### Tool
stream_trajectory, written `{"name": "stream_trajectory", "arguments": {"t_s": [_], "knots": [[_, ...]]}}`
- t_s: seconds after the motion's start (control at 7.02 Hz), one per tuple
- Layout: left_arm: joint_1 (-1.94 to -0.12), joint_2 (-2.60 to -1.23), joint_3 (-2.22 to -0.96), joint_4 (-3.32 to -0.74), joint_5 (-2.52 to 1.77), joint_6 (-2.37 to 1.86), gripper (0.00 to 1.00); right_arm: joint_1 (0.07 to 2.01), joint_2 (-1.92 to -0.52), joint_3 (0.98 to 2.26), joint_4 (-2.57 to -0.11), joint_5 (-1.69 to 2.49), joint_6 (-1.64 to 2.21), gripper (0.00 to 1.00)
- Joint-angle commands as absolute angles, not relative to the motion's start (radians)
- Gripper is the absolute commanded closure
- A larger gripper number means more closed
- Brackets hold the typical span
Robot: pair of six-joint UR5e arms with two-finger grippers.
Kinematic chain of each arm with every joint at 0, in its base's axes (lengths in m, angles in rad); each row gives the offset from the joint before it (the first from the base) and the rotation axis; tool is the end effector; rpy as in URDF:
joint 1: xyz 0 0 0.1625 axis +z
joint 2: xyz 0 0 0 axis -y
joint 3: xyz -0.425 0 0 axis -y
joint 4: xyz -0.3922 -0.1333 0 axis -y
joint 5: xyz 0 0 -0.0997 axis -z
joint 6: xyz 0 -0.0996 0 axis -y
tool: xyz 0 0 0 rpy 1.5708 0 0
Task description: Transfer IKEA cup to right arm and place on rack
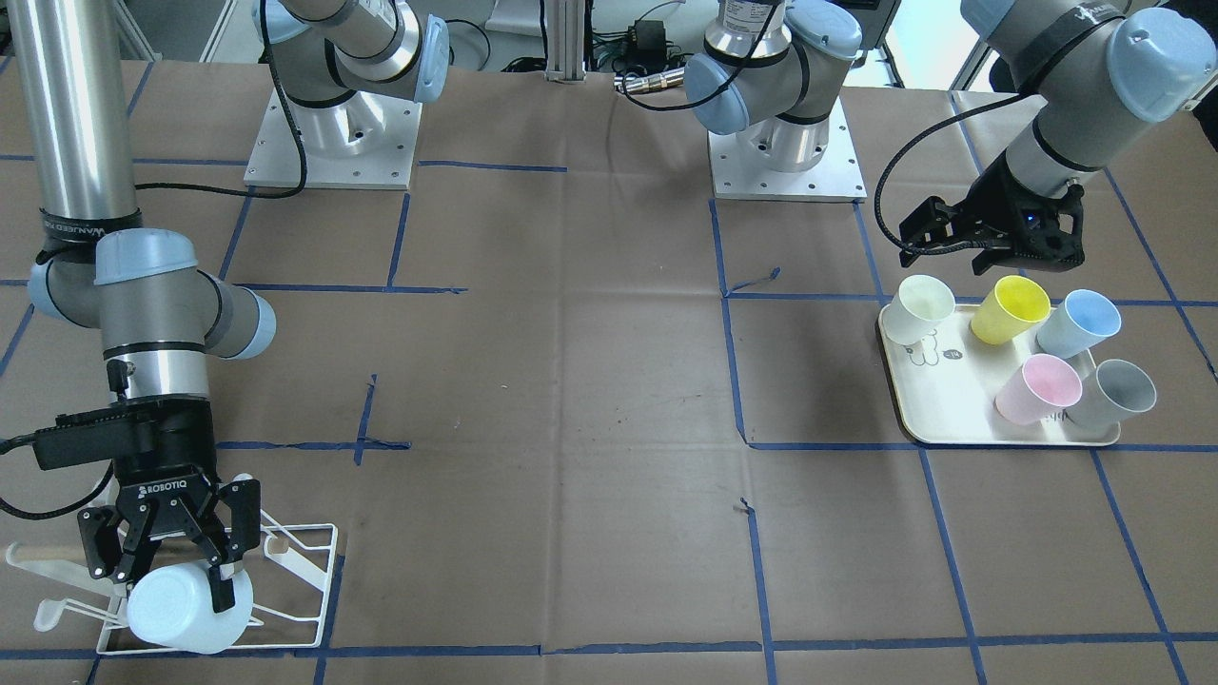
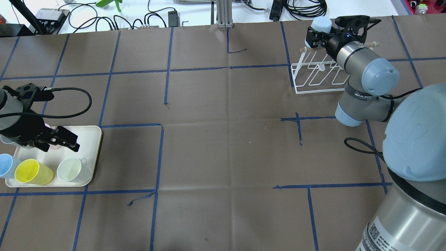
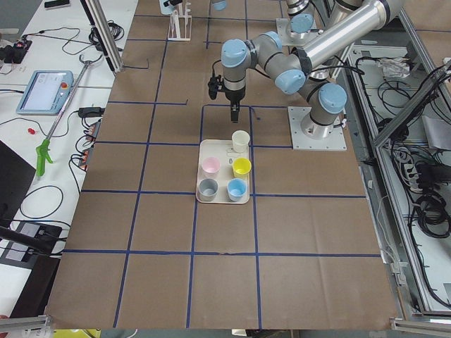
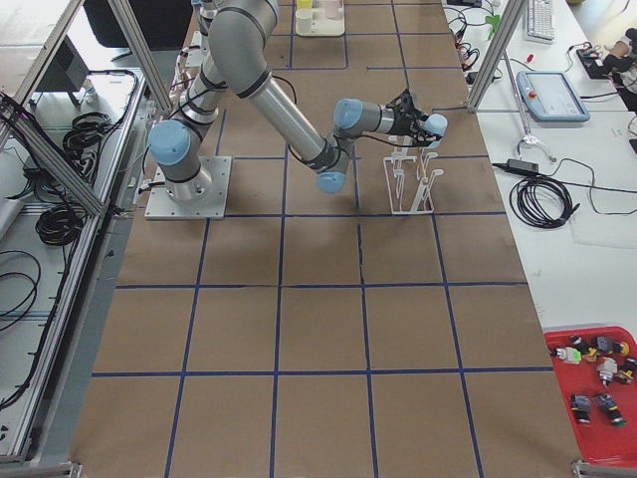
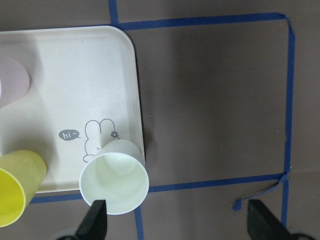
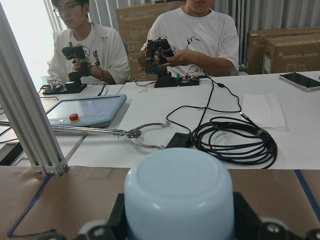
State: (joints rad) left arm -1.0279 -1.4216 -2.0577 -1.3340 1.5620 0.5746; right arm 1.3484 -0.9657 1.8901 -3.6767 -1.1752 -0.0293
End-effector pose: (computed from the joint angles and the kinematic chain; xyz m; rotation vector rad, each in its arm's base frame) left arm 0.0897 -0.4084 0.3437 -0.0481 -3.0778 -0.1246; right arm 0.0349 -0.6239 0.2563 -0.0903 2.4366 -1.6686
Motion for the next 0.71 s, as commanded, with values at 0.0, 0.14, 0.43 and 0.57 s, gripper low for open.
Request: {"name": "stream_trajectory", "arguments": {"t_s": [0.0, 0.14, 0.43, 0.57], "knots": [[-1.015, -1.428, -2.101, -1.324, 1.566, 0.499, 0.02, 1.348, -0.968, 1.887, -3.672, -1.177, -0.023, 0.00], [-1.015, -1.451, -2.127, -1.278, 1.565, 0.494, 0.03, 1.348, -0.968, 1.887, -3.672, -1.177, -0.023, 0.00], [-1.015, -1.460, -2.236, -1.116, 1.565, 0.495, 0.02, 1.350, -0.995, 1.855, -3.669, -1.125, -0.021, 0.00], [-1.015, -1.483, -2.262, -1.053, 1.568, 0.499, 0.02, 1.356, -1.034, 1.833, -3.669, -1.026, -0.021, 0.00]]}}
